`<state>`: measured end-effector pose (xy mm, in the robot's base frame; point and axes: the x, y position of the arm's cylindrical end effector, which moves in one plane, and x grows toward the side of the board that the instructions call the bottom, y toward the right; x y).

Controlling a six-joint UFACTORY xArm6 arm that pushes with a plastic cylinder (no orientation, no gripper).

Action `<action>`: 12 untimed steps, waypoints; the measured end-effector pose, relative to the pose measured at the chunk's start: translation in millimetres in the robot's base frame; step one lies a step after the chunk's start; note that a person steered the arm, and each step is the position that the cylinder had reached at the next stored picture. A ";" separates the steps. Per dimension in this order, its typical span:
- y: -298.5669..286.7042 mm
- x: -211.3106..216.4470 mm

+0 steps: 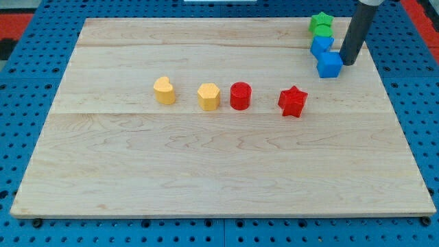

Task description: Place the red star at the bottom of the blue cube

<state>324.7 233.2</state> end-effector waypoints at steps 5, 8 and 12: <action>9.5 141.5; -163.9 137.4; -96.5 117.9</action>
<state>442.6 136.7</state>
